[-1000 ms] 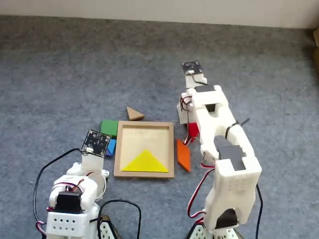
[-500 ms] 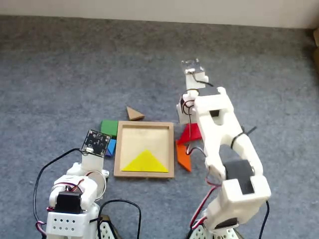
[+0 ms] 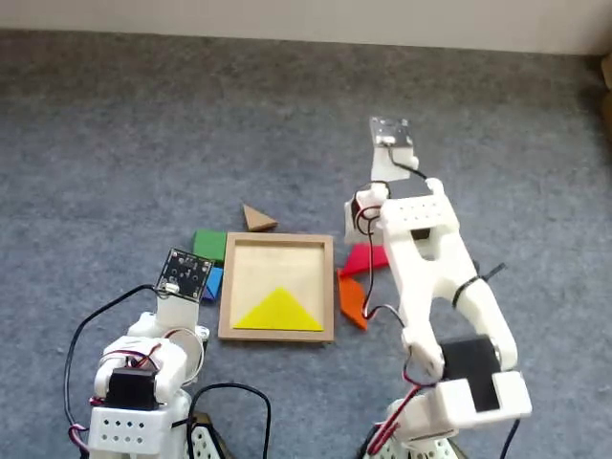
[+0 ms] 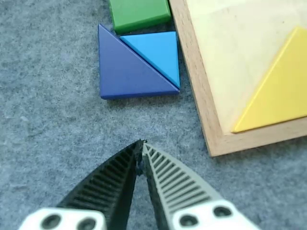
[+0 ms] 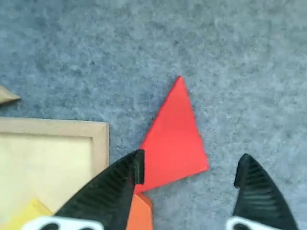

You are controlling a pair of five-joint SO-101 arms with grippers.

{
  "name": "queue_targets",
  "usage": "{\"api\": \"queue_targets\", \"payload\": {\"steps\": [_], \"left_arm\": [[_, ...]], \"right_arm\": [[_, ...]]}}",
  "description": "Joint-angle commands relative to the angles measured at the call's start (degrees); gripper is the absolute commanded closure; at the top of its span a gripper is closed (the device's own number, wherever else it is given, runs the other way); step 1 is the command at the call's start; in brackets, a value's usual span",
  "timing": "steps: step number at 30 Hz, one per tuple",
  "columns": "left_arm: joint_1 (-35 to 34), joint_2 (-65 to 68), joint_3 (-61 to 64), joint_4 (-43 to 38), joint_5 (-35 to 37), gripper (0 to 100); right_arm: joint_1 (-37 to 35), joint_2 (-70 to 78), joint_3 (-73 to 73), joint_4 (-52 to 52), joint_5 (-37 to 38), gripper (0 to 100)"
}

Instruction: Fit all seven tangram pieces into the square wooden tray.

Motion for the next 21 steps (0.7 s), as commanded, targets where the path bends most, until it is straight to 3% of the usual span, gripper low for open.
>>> {"api": "queue_targets", "payload": {"steps": [1, 6, 21], "left_arm": [[0.4, -2.2, 1.1, 0.2, -0.3, 100], [0.4, -2.2, 1.1, 0.2, -0.3, 100], [0.4, -2.2, 1.1, 0.2, -0.3, 100]], "right_arm": [[-1.6, 1.6, -0.5, 0.5, -5.4, 69.0], [-2.8, 5.6, -0.7, 0.0, -8.7, 69.0], [-4.4, 6.8, -0.7, -3.6, -8.7, 69.0]]}}
